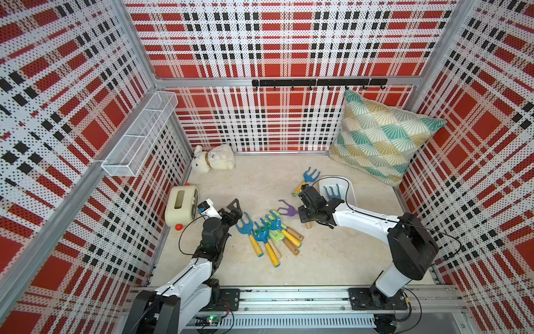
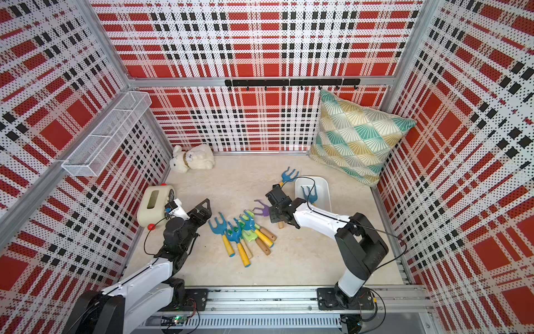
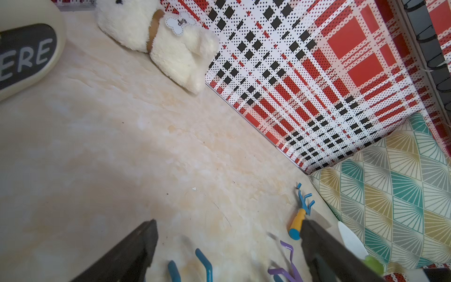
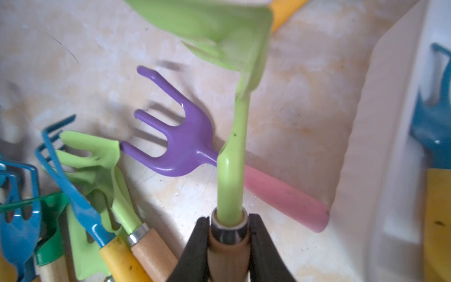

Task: Put the rake into the storage box
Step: Pick up the rake at the center of the board, then place the rake in the storage box.

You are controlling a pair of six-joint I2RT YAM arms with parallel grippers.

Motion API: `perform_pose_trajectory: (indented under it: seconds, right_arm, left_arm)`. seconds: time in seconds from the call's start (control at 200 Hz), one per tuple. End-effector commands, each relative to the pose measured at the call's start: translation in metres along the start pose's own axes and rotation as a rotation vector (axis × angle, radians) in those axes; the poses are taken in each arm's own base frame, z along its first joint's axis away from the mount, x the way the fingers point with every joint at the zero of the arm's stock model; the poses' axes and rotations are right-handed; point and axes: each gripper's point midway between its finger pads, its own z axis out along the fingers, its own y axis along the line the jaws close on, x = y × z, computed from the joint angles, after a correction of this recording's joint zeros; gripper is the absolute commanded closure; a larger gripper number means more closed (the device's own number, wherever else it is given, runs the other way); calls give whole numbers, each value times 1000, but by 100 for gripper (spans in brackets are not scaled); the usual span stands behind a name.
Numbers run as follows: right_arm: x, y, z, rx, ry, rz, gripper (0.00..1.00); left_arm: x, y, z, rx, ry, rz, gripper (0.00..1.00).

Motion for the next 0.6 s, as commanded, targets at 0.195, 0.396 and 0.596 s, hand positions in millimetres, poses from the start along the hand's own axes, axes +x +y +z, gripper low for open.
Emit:
perform_pose_trajectory:
  seconds: [0.195,0.396,0.596]
  right_arm:
    - [-50,-77,-32,86,-113,106,88]
    - [-45,-130,-15,127,-82,187,86]
    - [-43,-140,0,71,-79,219,57]
  left_arm:
    - [-13,-12,-1,22,-24,21,1]
    - [-14,-13,-3,26,-3,-1,1]
    - [-12,-19,-7,47,20,-23,1]
